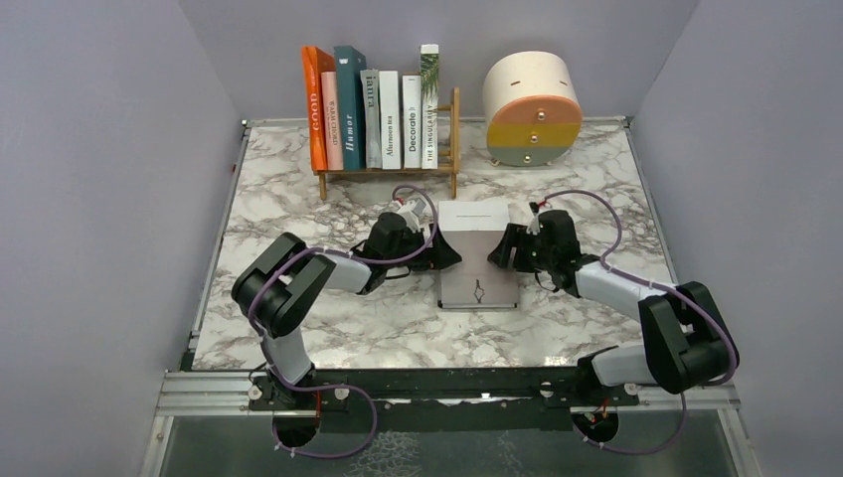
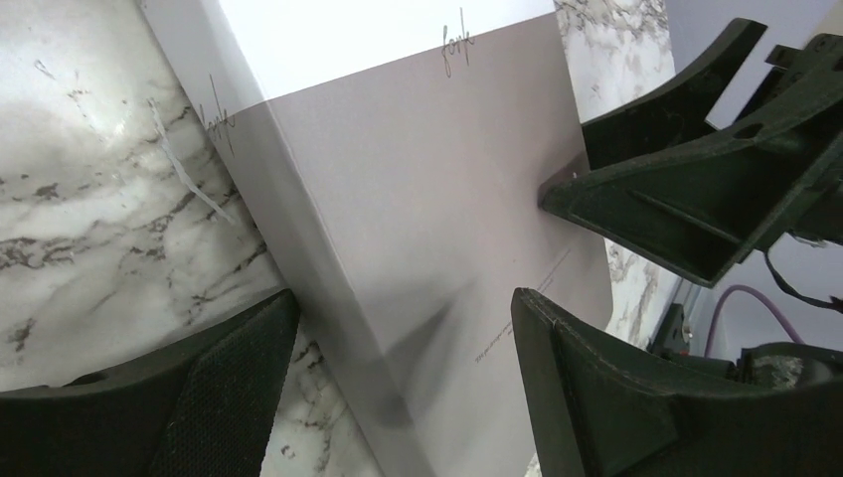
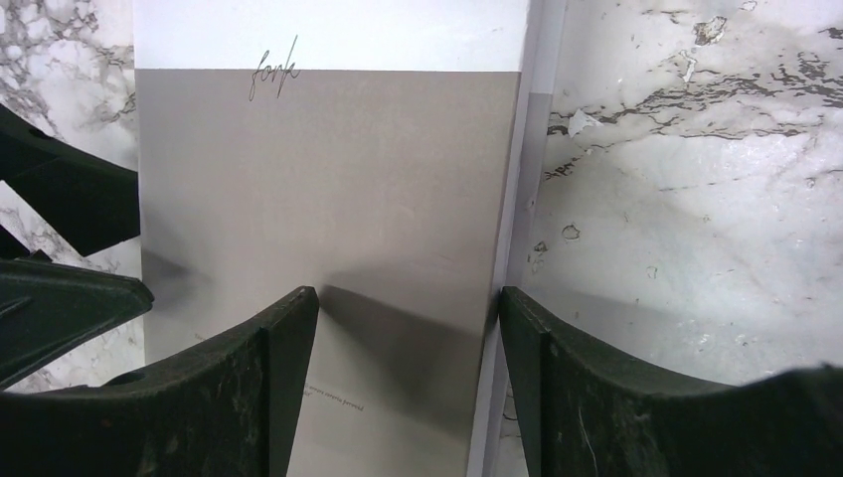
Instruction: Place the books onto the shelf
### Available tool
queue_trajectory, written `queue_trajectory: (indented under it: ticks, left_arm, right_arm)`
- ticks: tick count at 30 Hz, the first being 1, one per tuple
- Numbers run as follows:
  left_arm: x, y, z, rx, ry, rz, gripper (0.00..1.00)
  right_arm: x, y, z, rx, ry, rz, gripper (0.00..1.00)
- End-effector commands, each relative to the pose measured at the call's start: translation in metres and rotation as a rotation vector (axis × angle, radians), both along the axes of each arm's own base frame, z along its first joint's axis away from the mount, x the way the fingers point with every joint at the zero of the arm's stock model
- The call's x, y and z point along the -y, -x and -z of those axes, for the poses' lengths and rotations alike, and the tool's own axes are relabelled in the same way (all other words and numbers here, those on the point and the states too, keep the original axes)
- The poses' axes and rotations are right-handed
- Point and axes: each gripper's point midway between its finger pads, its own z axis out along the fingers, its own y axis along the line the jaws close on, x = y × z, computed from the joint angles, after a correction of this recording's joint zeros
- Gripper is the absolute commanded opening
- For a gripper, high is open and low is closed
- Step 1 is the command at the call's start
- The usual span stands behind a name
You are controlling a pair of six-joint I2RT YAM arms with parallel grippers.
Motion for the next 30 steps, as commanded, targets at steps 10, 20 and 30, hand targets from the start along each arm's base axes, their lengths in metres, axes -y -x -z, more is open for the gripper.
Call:
queue_trajectory:
  ticks: [10,20,30]
  left_arm:
    - [0.014,0.028,-0.08,0.094,0.186,0.147,0.71]
    - [0.024,0.034,-0.101,0.116,0.277,0.208,0.71]
    - [0.034,0.033,-0.126,0.138,0.365,0.246,0.71]
  right_arm:
    - [-0.034,0.001,-0.032,0.118,-0.193,-0.113,0.65]
    - [-0.044,0.003,-0.04,0.136,-0.261,-0.144,0.65]
    - [-0.048,0.006,-0.044,0.15,-0.31,-0.151,0.65]
